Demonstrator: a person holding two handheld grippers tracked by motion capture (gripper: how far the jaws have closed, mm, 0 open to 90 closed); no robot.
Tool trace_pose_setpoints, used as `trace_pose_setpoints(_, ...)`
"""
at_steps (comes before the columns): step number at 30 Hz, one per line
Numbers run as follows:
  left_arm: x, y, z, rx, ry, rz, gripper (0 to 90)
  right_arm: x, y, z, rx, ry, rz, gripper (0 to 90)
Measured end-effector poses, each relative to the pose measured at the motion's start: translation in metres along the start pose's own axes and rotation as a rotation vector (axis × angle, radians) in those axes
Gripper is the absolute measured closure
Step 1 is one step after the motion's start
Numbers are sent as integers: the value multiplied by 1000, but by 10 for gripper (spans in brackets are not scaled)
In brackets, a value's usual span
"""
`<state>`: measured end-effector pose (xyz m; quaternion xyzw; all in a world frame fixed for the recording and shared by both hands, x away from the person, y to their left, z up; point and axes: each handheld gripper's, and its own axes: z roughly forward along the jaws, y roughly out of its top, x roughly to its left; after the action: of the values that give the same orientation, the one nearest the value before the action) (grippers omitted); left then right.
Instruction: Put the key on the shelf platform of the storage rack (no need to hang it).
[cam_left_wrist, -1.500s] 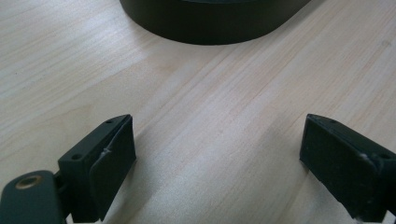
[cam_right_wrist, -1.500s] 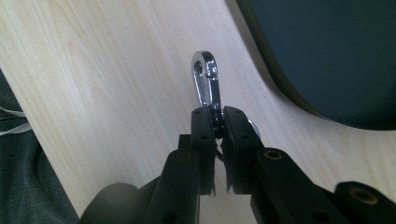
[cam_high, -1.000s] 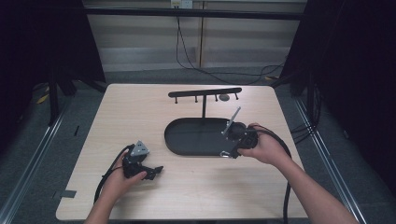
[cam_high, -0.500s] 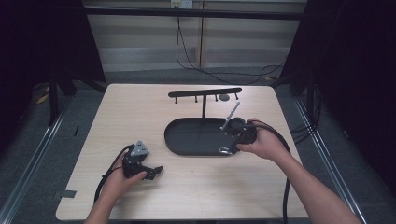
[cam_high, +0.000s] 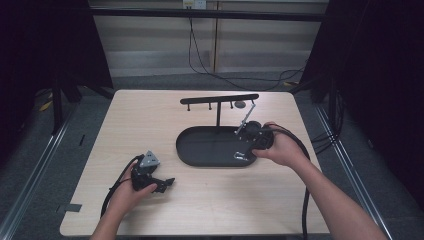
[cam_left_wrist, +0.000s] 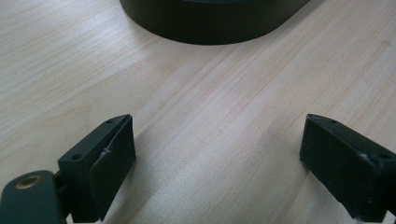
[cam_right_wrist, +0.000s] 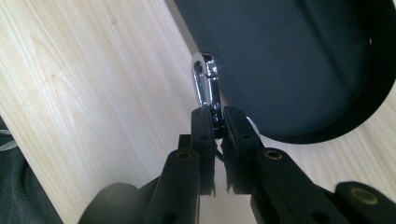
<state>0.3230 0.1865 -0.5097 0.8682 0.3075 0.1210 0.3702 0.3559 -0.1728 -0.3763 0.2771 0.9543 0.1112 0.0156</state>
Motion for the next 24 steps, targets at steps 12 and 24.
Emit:
trace_pose_setpoints(12, 0, 0, 0, -3, 2, 0, 101, -6, 8, -2, 0, -18, 0, 837)
trace_pose_setpoints(24, 0, 0, 0, -1, 1, 2, 101, -17, 11, 3, -5, -43, 26, 836)
